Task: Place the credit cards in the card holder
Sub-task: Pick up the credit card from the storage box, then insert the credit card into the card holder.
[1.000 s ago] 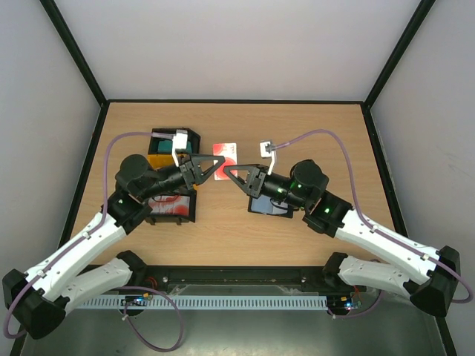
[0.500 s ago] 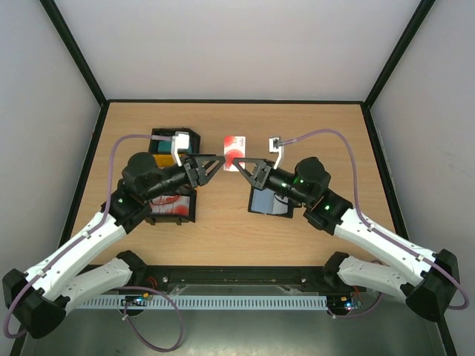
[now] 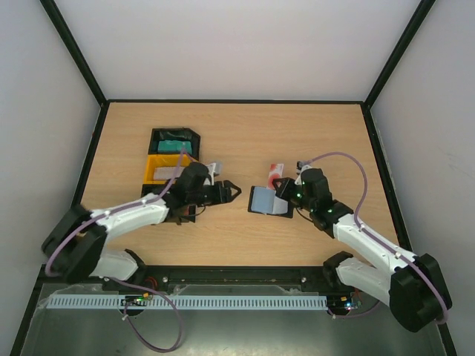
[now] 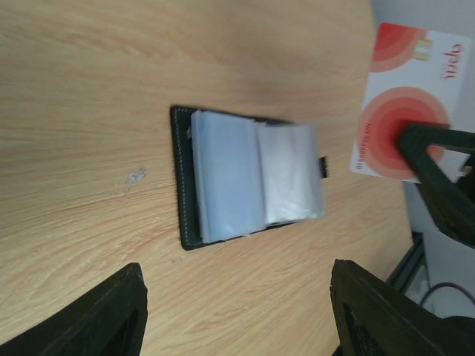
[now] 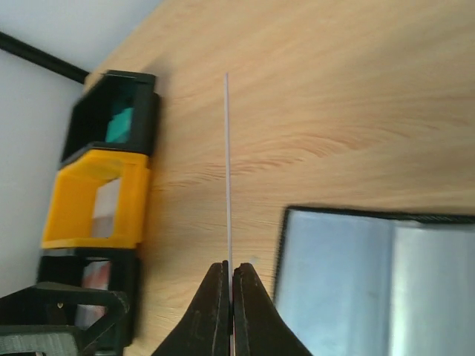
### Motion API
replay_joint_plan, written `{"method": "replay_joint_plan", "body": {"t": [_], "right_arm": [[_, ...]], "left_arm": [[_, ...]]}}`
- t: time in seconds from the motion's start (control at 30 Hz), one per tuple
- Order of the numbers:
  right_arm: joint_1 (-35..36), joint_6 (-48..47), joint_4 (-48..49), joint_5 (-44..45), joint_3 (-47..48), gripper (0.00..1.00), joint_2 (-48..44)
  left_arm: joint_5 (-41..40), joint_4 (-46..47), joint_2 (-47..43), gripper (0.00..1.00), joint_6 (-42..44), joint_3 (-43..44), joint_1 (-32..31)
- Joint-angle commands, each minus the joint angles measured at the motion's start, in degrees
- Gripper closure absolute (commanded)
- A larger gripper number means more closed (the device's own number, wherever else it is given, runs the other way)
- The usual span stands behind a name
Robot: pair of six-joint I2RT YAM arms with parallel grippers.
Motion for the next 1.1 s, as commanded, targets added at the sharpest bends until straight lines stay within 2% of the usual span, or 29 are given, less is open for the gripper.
{"method": "replay_joint_plan", "body": {"t": [0.0,0.27,0.47,1.07], "right_arm": [[-2.7,0.2,0.1,-0.2,-3.8,0.98,-1.0],[-6.6,3.0,5.9,-2.8,-11.8,0.98,-2.1],[-7.1,3.3,9.9,-7.4,-14.7,0.98,-0.1],[-7.1,4.5,16.6,-11.8,-18.1,0.98,5.9]], "left_arm": [[-1.0,0.9,9.6,0.33,-0.2,6.4,-2.8],[-0.8,-3.3,23.1,0.44,3.8,16.8,-4.3],[-1.2,-12.0,29.4,0.49,9.5,24.7,-4.4],[2.3,-15.7,35.9,0.69,7.3,25.8,-4.4]]}}
